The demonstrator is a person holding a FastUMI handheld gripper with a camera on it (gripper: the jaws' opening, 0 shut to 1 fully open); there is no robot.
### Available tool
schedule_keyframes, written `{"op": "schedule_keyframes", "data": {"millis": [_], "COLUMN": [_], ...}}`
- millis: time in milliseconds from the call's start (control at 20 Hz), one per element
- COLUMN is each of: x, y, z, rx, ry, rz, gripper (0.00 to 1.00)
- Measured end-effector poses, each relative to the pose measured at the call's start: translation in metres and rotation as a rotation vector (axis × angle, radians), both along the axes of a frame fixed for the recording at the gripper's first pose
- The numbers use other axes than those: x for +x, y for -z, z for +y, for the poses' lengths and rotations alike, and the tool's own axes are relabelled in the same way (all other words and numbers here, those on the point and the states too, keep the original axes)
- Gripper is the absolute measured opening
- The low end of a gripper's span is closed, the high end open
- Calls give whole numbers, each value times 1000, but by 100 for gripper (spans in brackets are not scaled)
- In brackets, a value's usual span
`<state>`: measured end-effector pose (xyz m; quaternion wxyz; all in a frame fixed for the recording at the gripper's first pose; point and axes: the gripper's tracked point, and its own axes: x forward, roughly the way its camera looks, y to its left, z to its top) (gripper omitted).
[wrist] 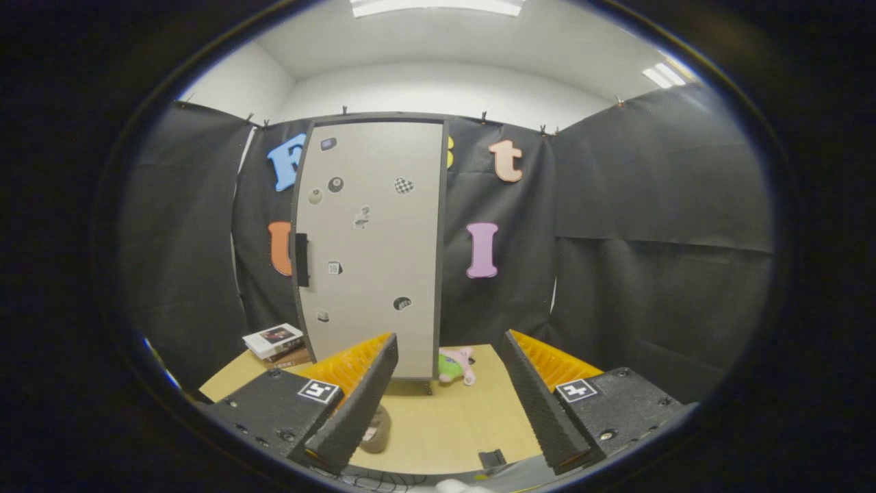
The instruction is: Open the shoe cabinet door, grab the shoes and put them into the shoe cabinet, then close the shoe cabinet door.
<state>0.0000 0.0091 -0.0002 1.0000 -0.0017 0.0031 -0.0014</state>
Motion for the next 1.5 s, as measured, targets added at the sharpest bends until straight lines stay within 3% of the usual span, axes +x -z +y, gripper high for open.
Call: {"op": "schedule_keyframes", "data": {"millis": [450,750,1150,1500], "x": [9,52,149,238], "y": [-8,-10,-27,-34], "z": [26,81,226,312], "rx": [-10,30,77,103], "ry": [15,-5,-206,-310], "rz": [-10,19,4,45], "gripper": [100,100,100,100]}}
